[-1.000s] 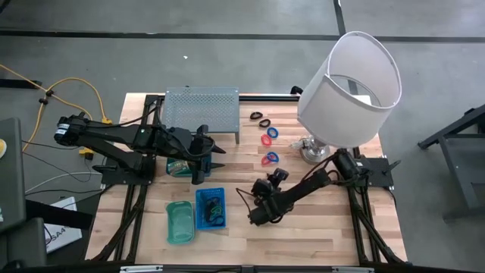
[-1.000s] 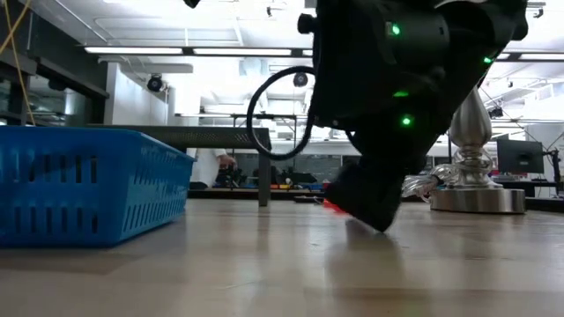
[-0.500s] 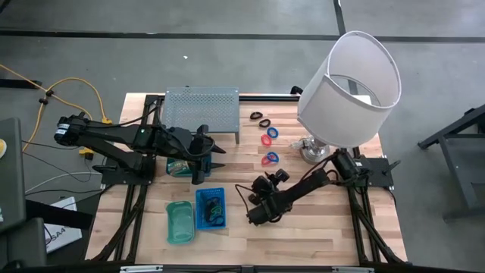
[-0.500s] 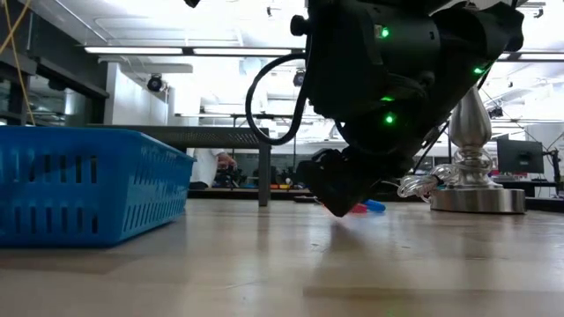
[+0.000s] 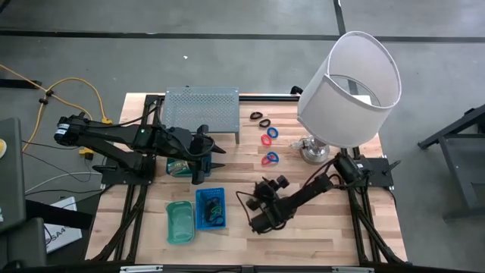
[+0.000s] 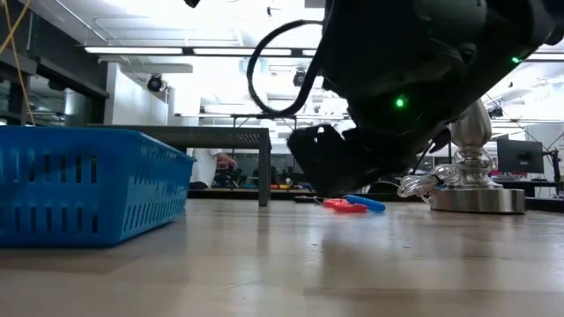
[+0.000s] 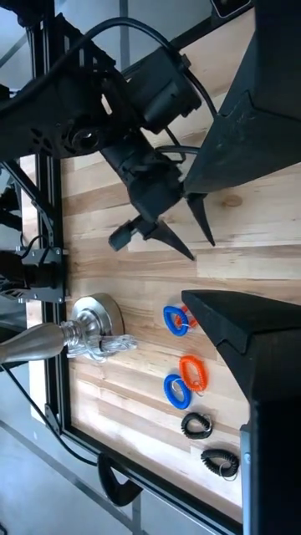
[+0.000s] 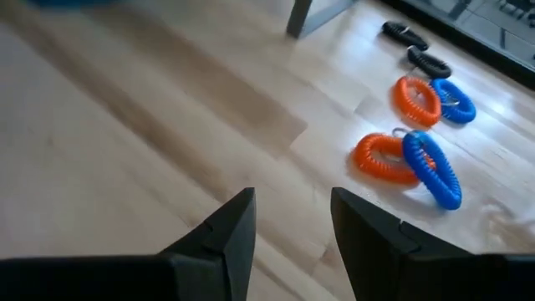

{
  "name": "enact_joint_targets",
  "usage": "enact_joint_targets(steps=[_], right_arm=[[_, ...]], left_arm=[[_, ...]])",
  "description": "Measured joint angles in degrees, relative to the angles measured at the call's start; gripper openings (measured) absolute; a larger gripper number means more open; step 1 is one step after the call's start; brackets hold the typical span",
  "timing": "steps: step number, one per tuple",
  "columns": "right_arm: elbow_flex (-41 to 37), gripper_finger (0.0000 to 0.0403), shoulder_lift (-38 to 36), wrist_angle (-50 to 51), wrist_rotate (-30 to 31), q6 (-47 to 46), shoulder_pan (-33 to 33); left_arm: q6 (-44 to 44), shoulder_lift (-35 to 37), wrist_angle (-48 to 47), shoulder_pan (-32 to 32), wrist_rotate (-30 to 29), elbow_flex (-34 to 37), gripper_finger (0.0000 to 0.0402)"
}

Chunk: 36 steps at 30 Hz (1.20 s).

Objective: Pick & Place Office Desk Supplies
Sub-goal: Put the bottom orange spring keychain into the green bin

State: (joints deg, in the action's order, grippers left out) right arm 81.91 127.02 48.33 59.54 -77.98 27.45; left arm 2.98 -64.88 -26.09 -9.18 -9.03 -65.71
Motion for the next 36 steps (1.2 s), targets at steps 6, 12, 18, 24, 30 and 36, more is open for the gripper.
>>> enact_joint_targets(steps=[6, 12, 18, 24, 30, 36], right_arm=[[-2.22, 0.0146, 0.00, 0.16, 6.81, -14.30, 0.31], [-7.30, 0.0146, 0.00, -7.53, 9.62, -20.01, 0.43], [-12.92, 0.0146, 0.00, -15.82, 15.31, -27.23, 0.57], [-13.88, 0.0146, 0.00, -22.67, 18.93, -25.73, 2.07], [-13.36, 0.0146, 1.22, -28.70, 20.55, -20.35, 2.66], [-13.22, 0.0146, 5.82, -31.83, 25.35, -21.97, 3.86]], left_arm=[[-0.02, 0.00, 0.00, 0.01, -0.01, 0.00, 0.0194], [-0.02, 0.00, 0.00, -0.01, 0.02, 0.00, 0.0194], [-0.02, 0.00, 0.00, -0.02, 0.00, 0.00, 0.0194], [-0.02, 0.00, -0.02, 0.01, 0.01, 0.00, 0.0194], [-0.02, 0.00, 0.00, -0.01, 0.00, 0.00, 0.0194], [-0.01, 0.00, 0.08, -0.02, 0.00, 0.00, 0.0194]])
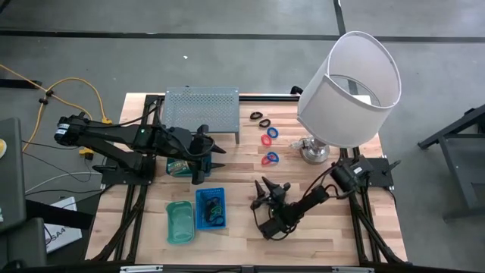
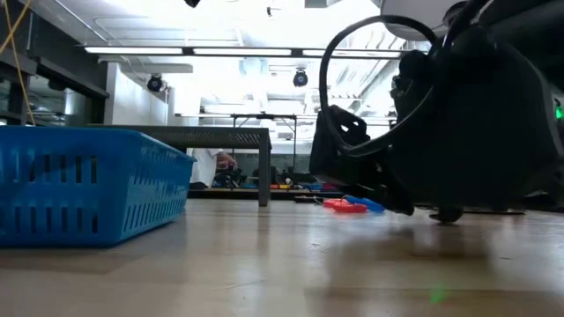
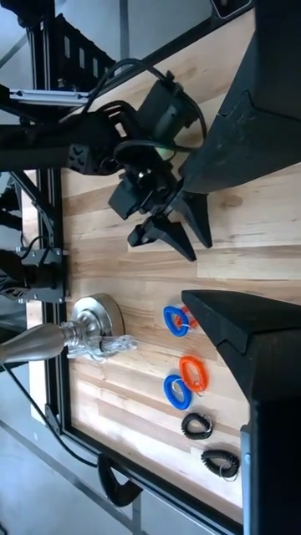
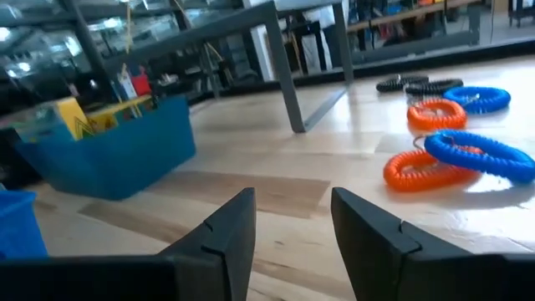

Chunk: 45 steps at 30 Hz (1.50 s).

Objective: Pick & Place Office Desk Supplies
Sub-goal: Put the bottom orange spring keychain into the green bin

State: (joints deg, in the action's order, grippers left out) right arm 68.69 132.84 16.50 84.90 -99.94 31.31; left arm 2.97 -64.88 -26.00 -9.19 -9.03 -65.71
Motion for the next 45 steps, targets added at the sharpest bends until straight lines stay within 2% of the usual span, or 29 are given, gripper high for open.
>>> enact_joint_targets(steps=[7, 17, 27, 34, 45], right_arm=[[0.04, 0.0146, 0.76, -2.18, 4.90, -0.43, -0.70], [0.02, 0.0146, 0.91, -2.32, 0.75, 6.37, -7.75], [0.00, 0.0146, 1.00, -2.77, -1.16, 18.88, -9.36], [-0.07, 0.0146, 1.00, -3.35, 0.79, 20.46, -8.43], [-0.04, 0.0146, 0.98, -6.49, -0.78, 21.59, -11.07]], left_arm=[[0.00, 0.02, 0.29, 0.00, 0.00, 0.00, 0.0194], [0.00, 0.02, 0.38, 0.01, 0.00, 0.00, 0.0194], [0.00, 0.02, 0.38, 0.02, 0.00, 0.00, 0.0194], [0.00, 0.02, 0.38, 0.01, 0.00, 0.00, 0.0194], [0.00, 0.02, 0.38, 0.01, 0.01, 0.00, 0.0194]])
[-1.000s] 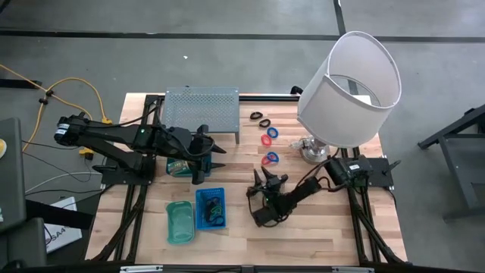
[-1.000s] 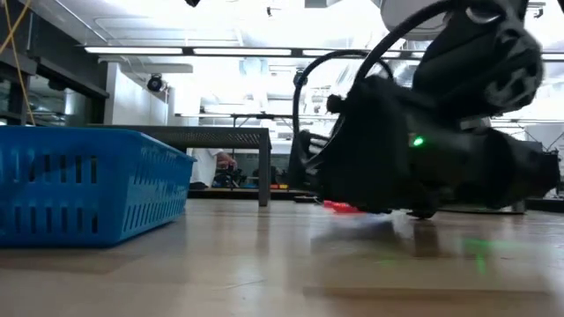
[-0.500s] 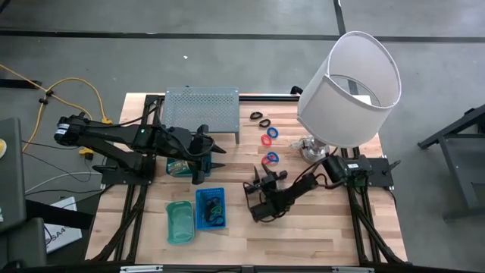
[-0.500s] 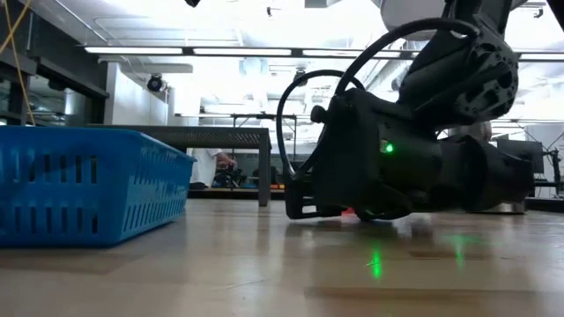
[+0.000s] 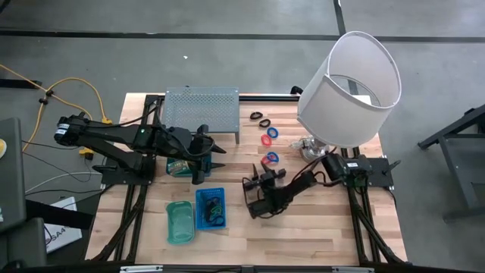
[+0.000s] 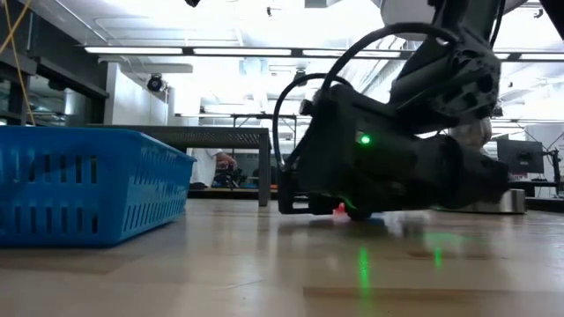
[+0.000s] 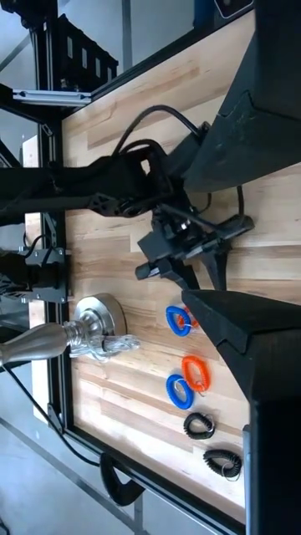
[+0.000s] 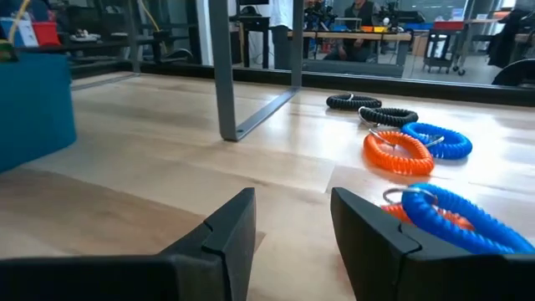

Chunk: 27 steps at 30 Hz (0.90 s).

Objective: Pick & Place Office Desk Supplies
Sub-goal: Put the bottom orange spring keychain into the green bin

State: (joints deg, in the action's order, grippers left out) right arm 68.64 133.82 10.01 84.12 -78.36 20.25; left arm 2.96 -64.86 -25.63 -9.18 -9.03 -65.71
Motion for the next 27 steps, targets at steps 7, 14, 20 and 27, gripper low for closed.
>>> enact_joint_targets(steps=[7, 14, 20, 27], right_arm=[[0.04, 0.0146, -0.04, -4.62, -1.54, 7.32, -2.11], [0.07, 0.0146, -0.11, -9.04, -3.59, 10.32, -4.64], [0.64, 0.0146, -0.09, -10.01, -3.14, 15.79, -4.65], [3.74, 0.0146, -0.09, -9.84, -3.36, 25.41, -4.34]], left_arm=[[0.00, 0.00, 0.00, 0.01, -0.01, 0.00, 0.0194], [0.00, 0.00, -0.01, 0.00, 0.00, 0.00, 0.0194], [0.00, 0.00, 0.00, -0.01, -0.01, 0.00, 0.0194], [0.00, 0.00, -0.02, -0.01, -0.01, 0.00, 0.0194]])
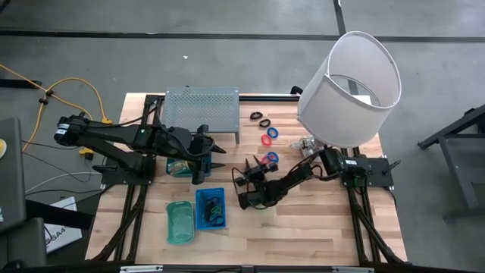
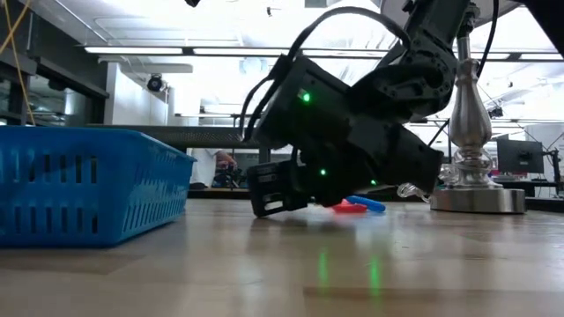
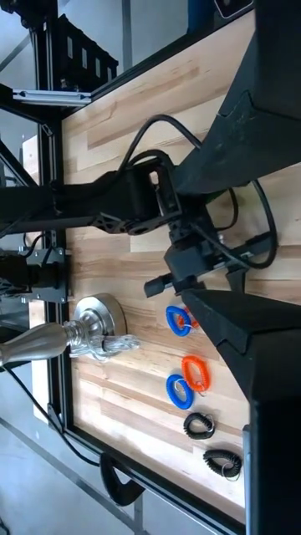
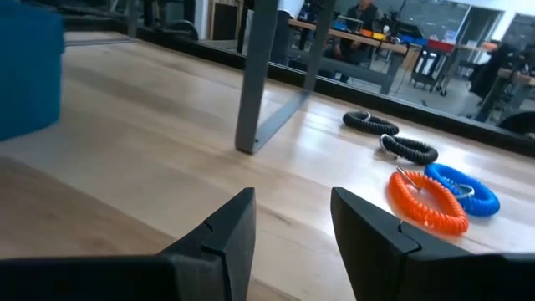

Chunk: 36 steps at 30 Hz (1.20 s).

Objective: Pick & Place Office Desk Supplies
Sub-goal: Put the bottom orange spring keychain into the green bin

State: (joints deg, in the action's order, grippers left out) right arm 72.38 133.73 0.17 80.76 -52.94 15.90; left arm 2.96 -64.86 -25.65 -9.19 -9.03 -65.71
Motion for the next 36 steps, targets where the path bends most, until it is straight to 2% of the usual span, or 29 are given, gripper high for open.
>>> enact_joint_targets(steps=[19, 36], right_arm=[[0.26, 0.0146, -0.09, 2.83, 2.92, 2.11, 0.25], [0.17, 0.0146, 0.02, 0.99, 3.48, 2.45, 3.62]], left_arm=[[0.00, 0.00, 0.00, 0.01, 0.00, 0.00, 0.0194], [0.00, -0.01, 0.00, 0.00, 0.01, 0.00, 0.0194]])
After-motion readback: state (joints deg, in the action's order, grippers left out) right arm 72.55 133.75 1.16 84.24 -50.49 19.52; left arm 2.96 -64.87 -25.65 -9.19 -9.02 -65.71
